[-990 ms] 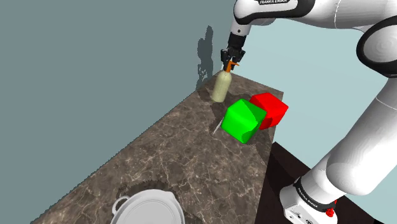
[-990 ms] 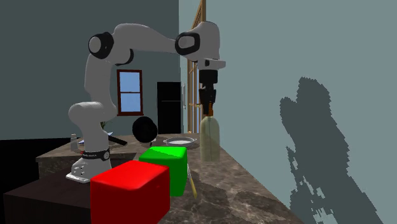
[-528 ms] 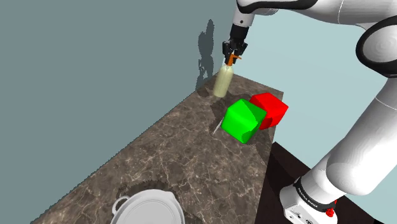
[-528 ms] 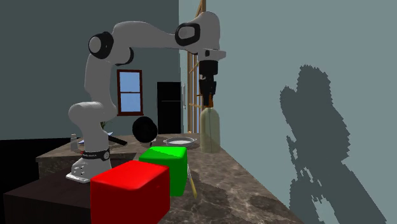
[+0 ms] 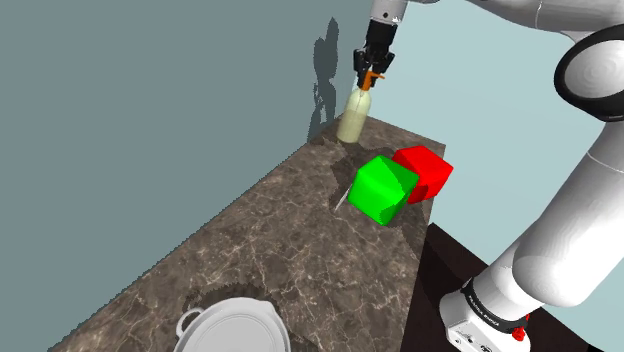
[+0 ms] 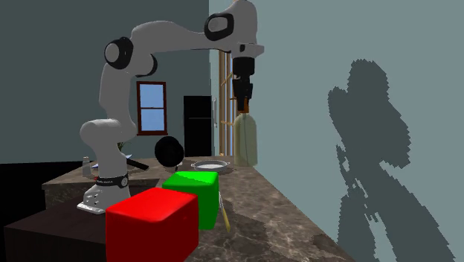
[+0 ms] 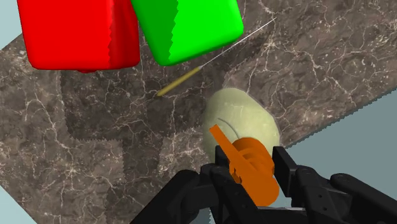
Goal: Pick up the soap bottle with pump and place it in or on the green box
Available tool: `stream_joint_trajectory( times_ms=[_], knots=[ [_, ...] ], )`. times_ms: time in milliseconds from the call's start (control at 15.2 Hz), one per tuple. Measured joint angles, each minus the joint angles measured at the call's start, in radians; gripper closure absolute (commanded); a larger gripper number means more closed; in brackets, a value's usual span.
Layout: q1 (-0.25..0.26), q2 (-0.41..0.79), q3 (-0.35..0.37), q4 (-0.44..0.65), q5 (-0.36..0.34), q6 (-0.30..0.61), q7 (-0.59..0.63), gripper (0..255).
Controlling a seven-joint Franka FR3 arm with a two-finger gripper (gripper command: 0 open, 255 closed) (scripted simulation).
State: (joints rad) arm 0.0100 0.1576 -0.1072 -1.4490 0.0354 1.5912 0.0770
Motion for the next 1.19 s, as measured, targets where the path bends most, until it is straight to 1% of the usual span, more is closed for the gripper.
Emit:
stream_joint_trajectory(
  times_ms=[330, 396, 528, 990, 1188],
  knots=[
    [-0.003, 0.023, -0.001, 0.096, 0.003, -0.073, -0.001, 255],
    [-0.005, 0.011, -0.003, 0.094, 0.002, -0.084, -0.005, 255],
    [-0.007, -0.063, -0.006, 0.030, -0.006, -0.093, -0.011, 255],
    [-0.019, -0.280, -0.019, -0.130, -0.033, -0.148, -0.037, 255],
    [-0.028, -0.355, -0.028, -0.155, -0.044, -0.197, -0.055, 255]
  ],
)
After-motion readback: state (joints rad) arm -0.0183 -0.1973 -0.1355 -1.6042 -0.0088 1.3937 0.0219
